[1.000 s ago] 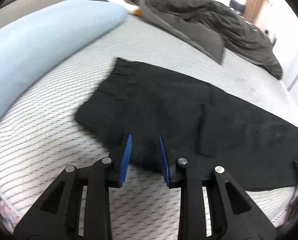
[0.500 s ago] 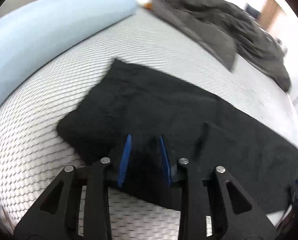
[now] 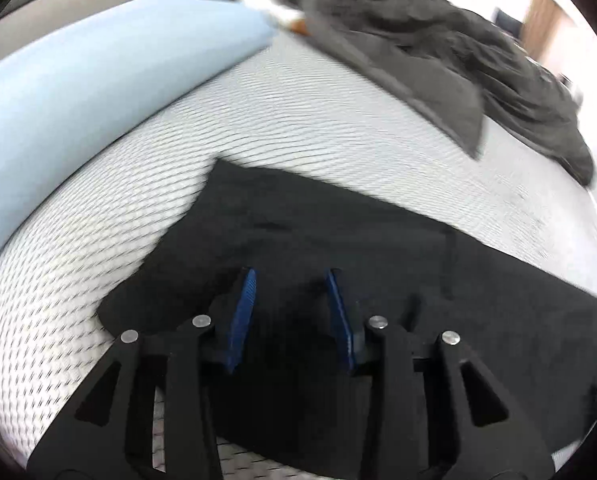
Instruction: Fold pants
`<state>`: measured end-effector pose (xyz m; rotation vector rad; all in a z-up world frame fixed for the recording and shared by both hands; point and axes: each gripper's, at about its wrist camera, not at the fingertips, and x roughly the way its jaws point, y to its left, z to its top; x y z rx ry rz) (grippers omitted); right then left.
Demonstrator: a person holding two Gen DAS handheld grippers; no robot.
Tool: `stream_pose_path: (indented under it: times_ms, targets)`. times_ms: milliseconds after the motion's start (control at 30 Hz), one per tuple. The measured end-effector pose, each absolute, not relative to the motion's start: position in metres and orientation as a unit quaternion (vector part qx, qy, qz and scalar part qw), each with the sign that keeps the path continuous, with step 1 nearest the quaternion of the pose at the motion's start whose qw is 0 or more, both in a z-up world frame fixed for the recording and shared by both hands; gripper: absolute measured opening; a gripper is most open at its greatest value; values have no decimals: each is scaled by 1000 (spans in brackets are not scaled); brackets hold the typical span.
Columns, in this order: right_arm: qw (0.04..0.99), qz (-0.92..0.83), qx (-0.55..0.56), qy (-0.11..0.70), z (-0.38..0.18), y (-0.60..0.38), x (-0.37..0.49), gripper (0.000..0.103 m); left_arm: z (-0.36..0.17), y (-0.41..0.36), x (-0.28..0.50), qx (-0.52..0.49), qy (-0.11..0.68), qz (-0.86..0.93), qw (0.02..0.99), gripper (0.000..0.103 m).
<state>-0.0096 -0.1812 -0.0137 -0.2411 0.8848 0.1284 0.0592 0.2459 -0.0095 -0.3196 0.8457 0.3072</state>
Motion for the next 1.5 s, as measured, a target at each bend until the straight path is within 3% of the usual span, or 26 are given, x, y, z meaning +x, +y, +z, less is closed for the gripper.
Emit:
stream_pose_path:
  times_ms: [167,267,333,467,567,767,833,967,1100,1233,1500]
  targets:
    - [891,71,-128,429,-19,-175,-2,88,-29,214,106,-78,474,142,866,35]
    - [890,71,-134,429,-20,-177,-3,88,-28,242,103,-117,458,187,861,34]
    - [891,67,-133,429,-20,-183,0,88,-25,256,108,-132,450,215,857,28]
    - [891,63,-129,430,-21,-189,6,88,-7,243,108,-153,418,161,881,28]
    - [891,67,-131,429,-21,-186,7,88,-11,209,114,-110,438,93,887,32]
    - [892,72,-135,426,-20,-184,5,88,-22,238,143,-128,458,205,855,35]
    - [892,68,-133,427,-20,-187,5,88,-16,252,134,-138,444,232,854,34]
    - [893,74,-127,426,-19,-187,7,88,5,205,98,-140,415,119,891,35]
    - [894,93,-126,420,-17,-177,5,88,-10,129,68,-85,434,15,897,53]
    - [888,121,-128,424,-21,-166,2,88,-36,95,63,-6,455,-8,890,53]
    - [887,28,-171,429,-31,-233,1,88,-35,105,-3,-46,436,34,898,53]
